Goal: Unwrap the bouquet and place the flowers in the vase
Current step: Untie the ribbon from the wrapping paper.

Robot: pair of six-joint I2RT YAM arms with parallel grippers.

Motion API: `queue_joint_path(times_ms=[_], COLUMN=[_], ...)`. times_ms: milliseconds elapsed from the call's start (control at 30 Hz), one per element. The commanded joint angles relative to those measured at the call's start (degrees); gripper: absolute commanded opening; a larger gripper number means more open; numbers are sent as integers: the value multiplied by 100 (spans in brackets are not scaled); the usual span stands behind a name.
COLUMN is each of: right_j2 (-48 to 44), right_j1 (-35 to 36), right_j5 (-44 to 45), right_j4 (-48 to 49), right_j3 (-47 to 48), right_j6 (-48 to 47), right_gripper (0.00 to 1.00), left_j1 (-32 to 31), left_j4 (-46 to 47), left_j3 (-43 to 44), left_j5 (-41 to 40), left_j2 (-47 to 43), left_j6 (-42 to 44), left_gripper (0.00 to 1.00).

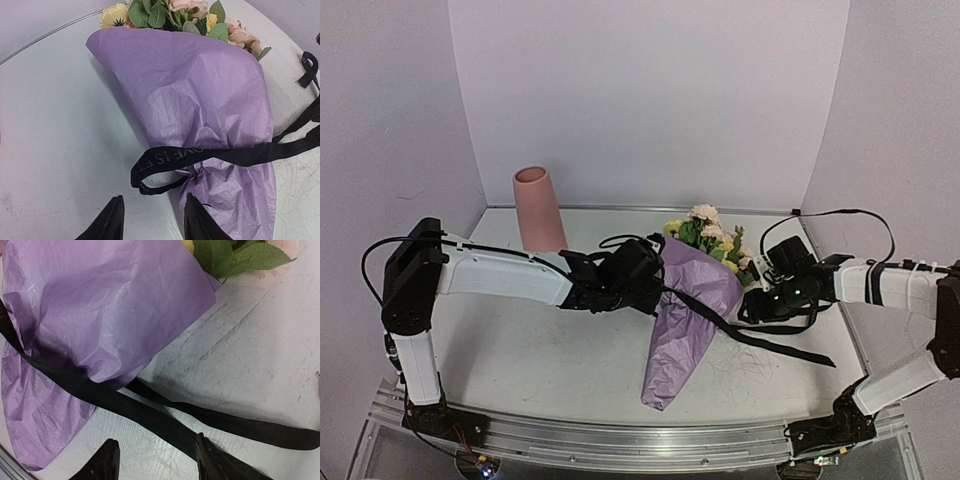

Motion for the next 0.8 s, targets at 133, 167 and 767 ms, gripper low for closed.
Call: queue_joint_path(times_ms=[133,167,767], right_j2=[643,743,1757], right_j1=[629,709,940], right_j5=[488,619,1320], right_j4=[120,99,-3], right_j3=[51,84,473], right_j6=[117,145,433], right_gripper=[60,60,46], left_j1=[-27,-27,-28], left_j4=[103,98,101], left_j3=[34,29,-81], left_j5=[-94,-97,-218], left_j2=[-53,-57,-139], left_j6=[27,23,35], left_gripper=[41,41,41])
